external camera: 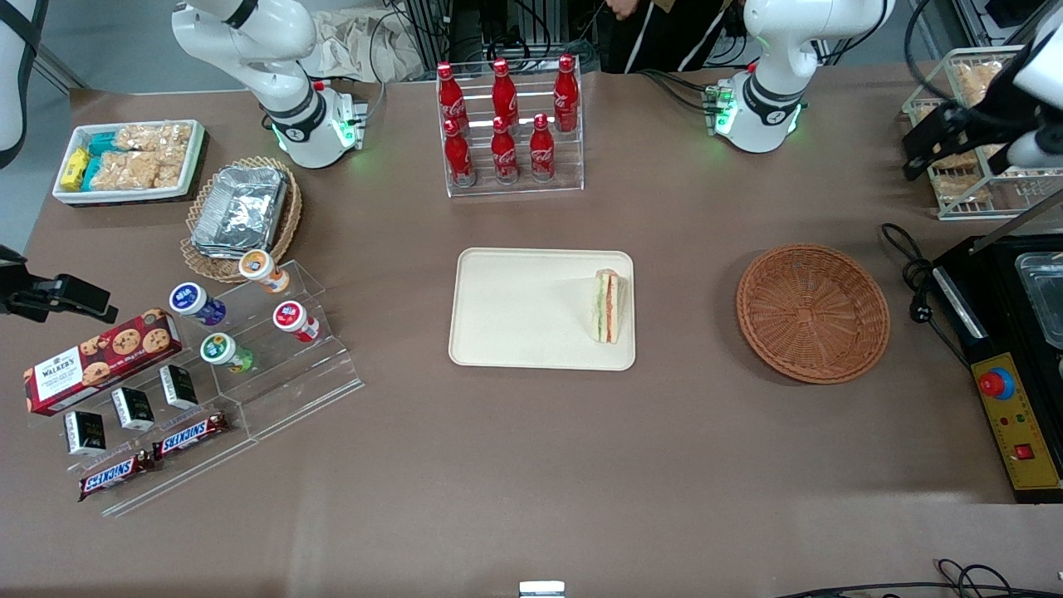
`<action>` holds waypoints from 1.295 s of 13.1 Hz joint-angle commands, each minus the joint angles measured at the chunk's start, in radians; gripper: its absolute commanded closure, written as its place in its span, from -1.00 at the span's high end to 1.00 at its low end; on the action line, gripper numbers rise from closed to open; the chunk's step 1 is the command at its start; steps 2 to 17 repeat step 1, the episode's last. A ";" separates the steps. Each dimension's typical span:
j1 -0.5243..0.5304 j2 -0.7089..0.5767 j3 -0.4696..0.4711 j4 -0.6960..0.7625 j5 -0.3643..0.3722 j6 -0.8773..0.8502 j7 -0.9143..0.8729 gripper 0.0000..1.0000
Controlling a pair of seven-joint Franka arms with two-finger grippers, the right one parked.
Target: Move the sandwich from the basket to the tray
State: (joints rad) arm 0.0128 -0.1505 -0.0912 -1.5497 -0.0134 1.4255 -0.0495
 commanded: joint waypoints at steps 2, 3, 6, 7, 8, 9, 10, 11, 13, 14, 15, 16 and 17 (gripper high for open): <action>-0.019 0.000 0.002 -0.020 0.001 -0.004 0.048 1.00; -0.019 0.000 0.002 -0.020 0.001 -0.004 0.048 1.00; -0.019 0.000 0.002 -0.020 0.001 -0.004 0.048 1.00; -0.019 0.000 0.002 -0.020 0.001 -0.004 0.048 1.00; -0.019 0.000 0.002 -0.020 0.001 -0.004 0.048 1.00; -0.019 0.000 0.002 -0.020 0.001 -0.004 0.048 1.00; -0.019 0.000 0.002 -0.020 0.001 -0.004 0.048 1.00; -0.019 0.000 0.002 -0.020 0.001 -0.004 0.048 1.00; -0.019 0.000 0.002 -0.020 0.001 -0.004 0.048 1.00; -0.019 0.000 0.002 -0.020 0.001 -0.004 0.048 1.00; -0.019 0.000 0.002 -0.020 0.001 -0.004 0.048 1.00; -0.019 0.000 0.002 -0.020 0.001 -0.004 0.048 1.00; -0.019 0.000 0.002 -0.020 0.001 -0.004 0.048 1.00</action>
